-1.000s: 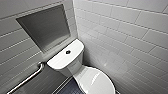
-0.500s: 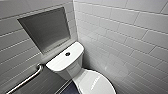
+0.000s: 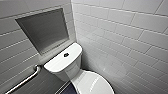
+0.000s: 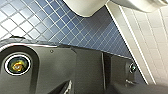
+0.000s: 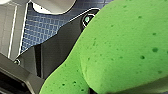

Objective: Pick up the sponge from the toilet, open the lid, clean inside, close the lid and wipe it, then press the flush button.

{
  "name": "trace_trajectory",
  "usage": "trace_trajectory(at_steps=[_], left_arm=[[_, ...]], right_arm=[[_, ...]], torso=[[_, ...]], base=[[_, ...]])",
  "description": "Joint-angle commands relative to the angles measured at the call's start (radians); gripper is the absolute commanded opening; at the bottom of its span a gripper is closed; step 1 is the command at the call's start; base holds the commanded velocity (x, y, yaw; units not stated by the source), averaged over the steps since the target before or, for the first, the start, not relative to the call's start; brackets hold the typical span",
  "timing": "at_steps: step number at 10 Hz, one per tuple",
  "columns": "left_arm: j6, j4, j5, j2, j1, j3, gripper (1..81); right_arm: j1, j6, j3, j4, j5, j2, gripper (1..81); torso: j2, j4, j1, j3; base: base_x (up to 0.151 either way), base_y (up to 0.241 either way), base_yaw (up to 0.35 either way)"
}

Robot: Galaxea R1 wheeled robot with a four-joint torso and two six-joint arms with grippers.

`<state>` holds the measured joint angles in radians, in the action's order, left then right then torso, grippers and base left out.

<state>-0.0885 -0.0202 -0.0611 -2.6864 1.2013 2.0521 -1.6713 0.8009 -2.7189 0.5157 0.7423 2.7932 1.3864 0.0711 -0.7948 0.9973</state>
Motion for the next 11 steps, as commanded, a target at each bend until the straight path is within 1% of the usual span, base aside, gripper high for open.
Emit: trace_trajectory(at_steps=[1, 2, 3, 4, 5, 7, 8, 9, 10, 11], left_arm=[[-0.033, -0.081, 0.066, -0.023, -0.114, 0.039, 81.1], [-0.033, -0.095, 0.070, -0.033, -0.148, 0.042, 81.1], [-0.033, -0.099, 0.104, -0.052, -0.182, 0.053, 81.1], [-0.033, -0.101, 0.150, -0.079, -0.206, 0.075, 81.1], [-0.033, -0.101, 0.177, -0.115, -0.217, 0.111, 81.1], [-0.033, -0.098, 0.190, -0.153, -0.223, 0.148, 81.1], [-0.033, -0.099, 0.190, -0.158, -0.228, 0.145, 81.1], [-0.033, -0.099, 0.190, -0.165, -0.229, 0.137, 81.1], [-0.033, -0.099, 0.198, -0.173, -0.230, 0.135, 81.1], [-0.033, -0.098, 0.205, -0.181, -0.231, 0.135, 81.1]], right_arm=[[-0.039, -0.002, -0.010, 0.023, -0.041, -0.010, 1.0], [-0.040, 0.000, -0.010, 0.027, -0.088, -0.004, 1.0], [-0.042, -0.002, -0.010, 0.029, -0.141, 0.007, 1.0], [-0.045, -0.003, -0.010, 0.029, -0.182, 0.021, 1.0], [-0.051, -0.005, -0.010, 0.032, -0.189, 0.028, 1.0], [-0.054, -0.003, -0.010, 0.049, -0.190, 0.033, 1.0], [-0.052, -0.003, -0.010, 0.053, -0.192, 0.038, 1.0], [-0.051, -0.002, -0.010, 0.062, -0.192, 0.041, 1.0], [-0.049, -0.002, -0.007, 0.064, -0.192, 0.041, 1.0], [-0.049, -0.002, -0.007, 0.066, -0.190, 0.042, 1.0]], torso=[[0.000, -0.078, 0.000, 0.000], [0.000, -0.027, 0.000, 0.000], [0.000, -0.053, 0.000, 0.000], [0.000, -0.066, 0.000, 0.000], [0.000, -0.067, 0.000, 0.000], [0.000, -0.067, 0.000, 0.000], [0.000, -0.067, 0.000, 0.022], [0.000, -0.095, 0.000, 0.023], [0.000, -0.148, 0.000, 0.005], [0.000, -0.176, 0.000, 0.008]], base=[[0.000, 0.000, 0.000], [0.000, 0.000, 0.000], [0.000, 0.000, 0.000], [0.000, 0.000, 0.000], [0.000, 0.000, 0.000], [0.000, 0.000, 0.000], [0.000, 0.000, 0.000], [0.000, 0.000, 0.000], [0.000, 0.000, 0.000], [0.000, 0.000, 0.000]])
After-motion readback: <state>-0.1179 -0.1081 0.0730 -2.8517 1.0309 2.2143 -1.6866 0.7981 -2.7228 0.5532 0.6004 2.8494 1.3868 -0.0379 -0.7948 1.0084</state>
